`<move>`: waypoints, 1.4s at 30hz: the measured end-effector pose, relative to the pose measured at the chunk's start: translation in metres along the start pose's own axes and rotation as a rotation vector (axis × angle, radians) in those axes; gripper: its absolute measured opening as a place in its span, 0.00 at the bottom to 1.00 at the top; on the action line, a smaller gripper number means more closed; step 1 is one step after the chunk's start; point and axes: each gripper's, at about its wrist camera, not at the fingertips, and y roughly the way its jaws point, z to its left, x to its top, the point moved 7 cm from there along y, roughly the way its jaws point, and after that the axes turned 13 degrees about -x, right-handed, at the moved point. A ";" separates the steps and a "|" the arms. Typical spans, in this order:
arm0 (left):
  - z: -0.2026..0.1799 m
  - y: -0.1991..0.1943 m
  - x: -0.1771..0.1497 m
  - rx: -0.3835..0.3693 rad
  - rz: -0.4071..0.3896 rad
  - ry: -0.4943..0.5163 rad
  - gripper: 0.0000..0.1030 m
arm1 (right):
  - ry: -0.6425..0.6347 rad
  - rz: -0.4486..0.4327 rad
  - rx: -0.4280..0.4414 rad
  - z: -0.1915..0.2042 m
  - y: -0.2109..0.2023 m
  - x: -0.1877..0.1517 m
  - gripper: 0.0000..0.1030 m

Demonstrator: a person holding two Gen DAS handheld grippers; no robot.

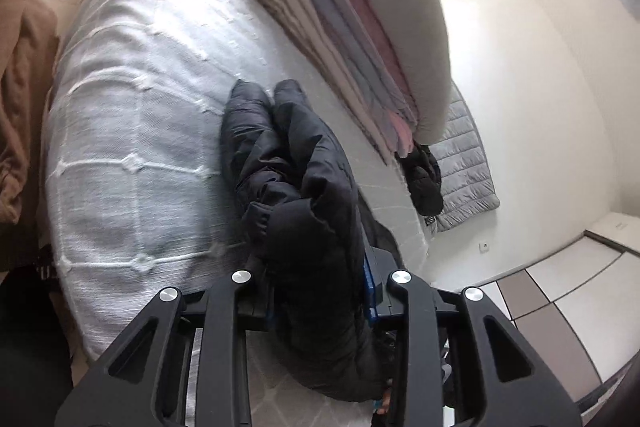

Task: Fold large clothes
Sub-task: 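Grasp the jacket's side edge with the left gripper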

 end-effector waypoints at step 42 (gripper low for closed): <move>0.026 0.026 0.012 0.047 -0.033 -0.113 0.17 | 0.132 -0.155 0.102 -0.028 -0.033 0.014 0.94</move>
